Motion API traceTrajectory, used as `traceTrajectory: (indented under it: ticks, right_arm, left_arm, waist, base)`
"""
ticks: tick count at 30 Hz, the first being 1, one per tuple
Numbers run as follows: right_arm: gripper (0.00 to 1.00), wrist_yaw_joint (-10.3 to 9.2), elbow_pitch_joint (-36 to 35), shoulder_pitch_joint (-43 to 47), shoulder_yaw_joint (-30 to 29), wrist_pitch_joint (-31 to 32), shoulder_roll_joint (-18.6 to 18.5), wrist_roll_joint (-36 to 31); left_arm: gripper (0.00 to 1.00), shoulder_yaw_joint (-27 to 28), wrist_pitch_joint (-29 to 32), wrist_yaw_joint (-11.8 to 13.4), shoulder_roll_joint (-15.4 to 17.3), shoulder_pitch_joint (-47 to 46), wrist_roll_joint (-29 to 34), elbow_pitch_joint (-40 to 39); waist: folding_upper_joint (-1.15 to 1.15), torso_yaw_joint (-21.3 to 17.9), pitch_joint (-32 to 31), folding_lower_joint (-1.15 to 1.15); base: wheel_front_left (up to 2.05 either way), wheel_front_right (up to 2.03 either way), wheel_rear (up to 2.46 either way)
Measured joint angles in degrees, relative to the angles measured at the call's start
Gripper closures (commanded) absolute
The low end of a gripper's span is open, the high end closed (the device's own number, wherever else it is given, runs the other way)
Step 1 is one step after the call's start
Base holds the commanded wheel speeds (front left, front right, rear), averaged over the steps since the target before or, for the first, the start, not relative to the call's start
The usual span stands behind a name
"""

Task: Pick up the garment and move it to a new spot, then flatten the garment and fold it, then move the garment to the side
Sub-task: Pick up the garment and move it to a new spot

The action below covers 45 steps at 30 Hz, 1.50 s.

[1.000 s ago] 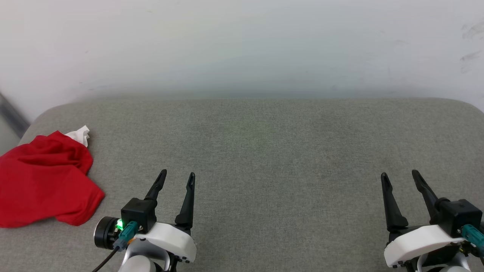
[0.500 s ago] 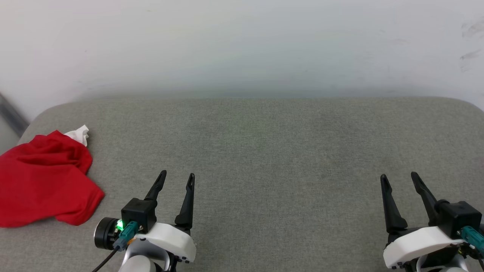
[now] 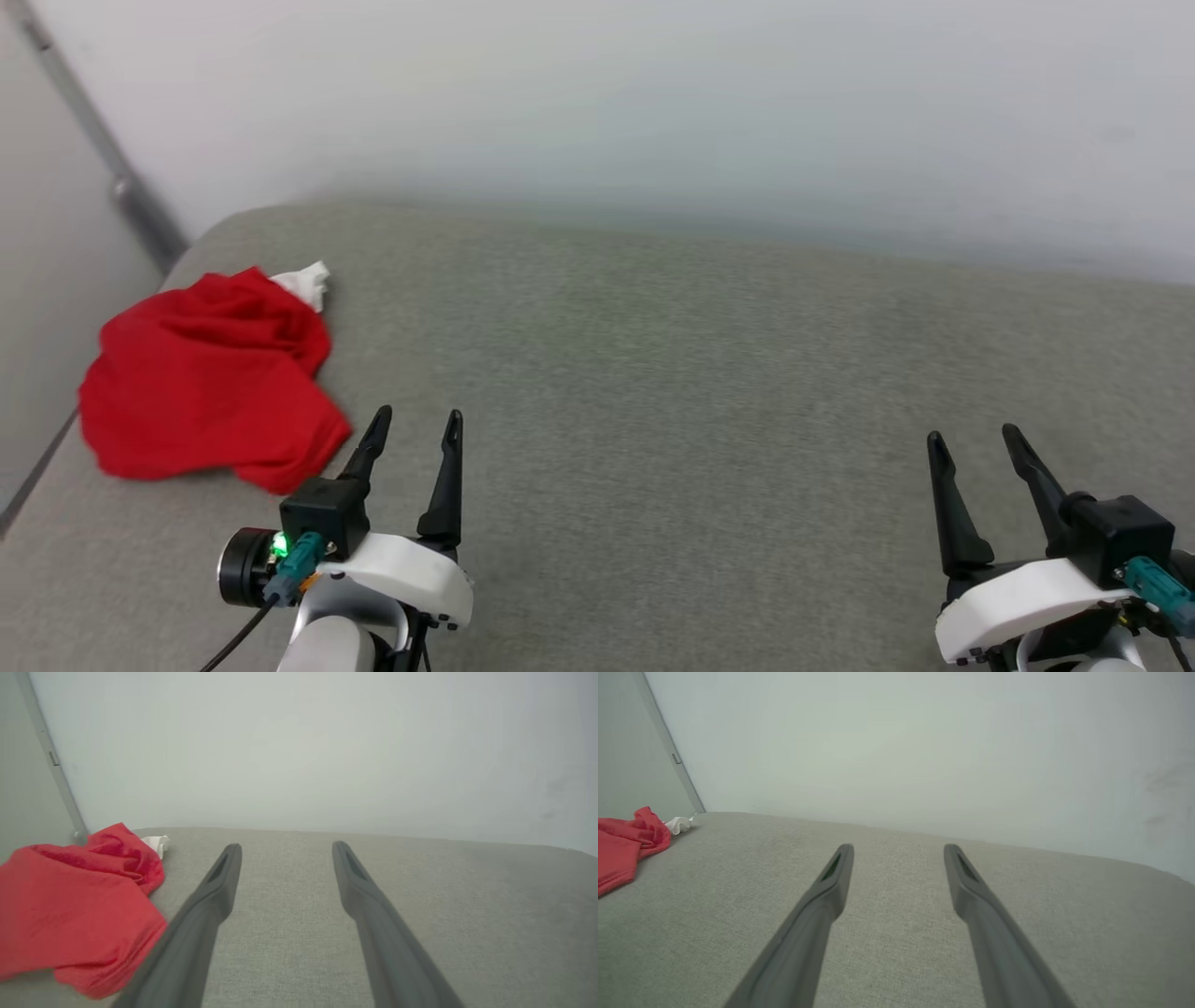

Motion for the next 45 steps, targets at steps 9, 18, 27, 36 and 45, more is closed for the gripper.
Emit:
traceTrajectory:
  ticks: [9, 18, 27, 36, 45]
  right_arm:
    - [0.0, 0.0, -0.7, -1.3, 3.1, 0.8, 0.0, 0.1]
    - [0.0, 0.0, -1.2, -2.3, 5.9, 1.0, 0.0, 0.0]
    - [0.0, 0.0, -1.6, -2.9, 7.2, 1.7, 0.0, 0.4]
    - [0.0, 0.0, -3.0, -3.3, 7.2, 2.6, 0.1, -0.1]
    - [0.0, 0.0, -5.4, -7.6, 8.5, 5.1, 0.1, -2.8]
  left_arm:
    - [0.0, 2.1, 0.0, 1.1, 0.3, -0.1, -1.0, 0.2]
    - [0.0, 3.8, 0.0, 1.6, 1.2, -0.3, -1.5, 0.6]
    - [0.0, 5.2, 0.0, 1.9, 1.5, 0.6, -1.8, -0.3]
    - [0.0, 6.0, 0.0, 1.2, 2.0, -1.2, -2.9, -0.9]
    - [0.0, 6.1, 6.8, -1.2, 7.8, -19.3, -6.6, 3.1]
  waist:
    - [0.0, 9.3, 0.6, 0.0]
    - [0.0, 18.0, 1.0, 0.0]
    - [0.0, 21.2, 1.6, 0.0]
    - [0.0, 19.8, 2.6, 0.0]
    - [0.0, 16.2, 8.7, 0.01]
  base:
    - [0.0, 0.0, 0.0]
    - [0.0, 0.0, 0.0]
    - [0.0, 0.0, 0.0]
    - [0.0, 0.0, 0.0]
    - [0.0, 0.0, 0.0]
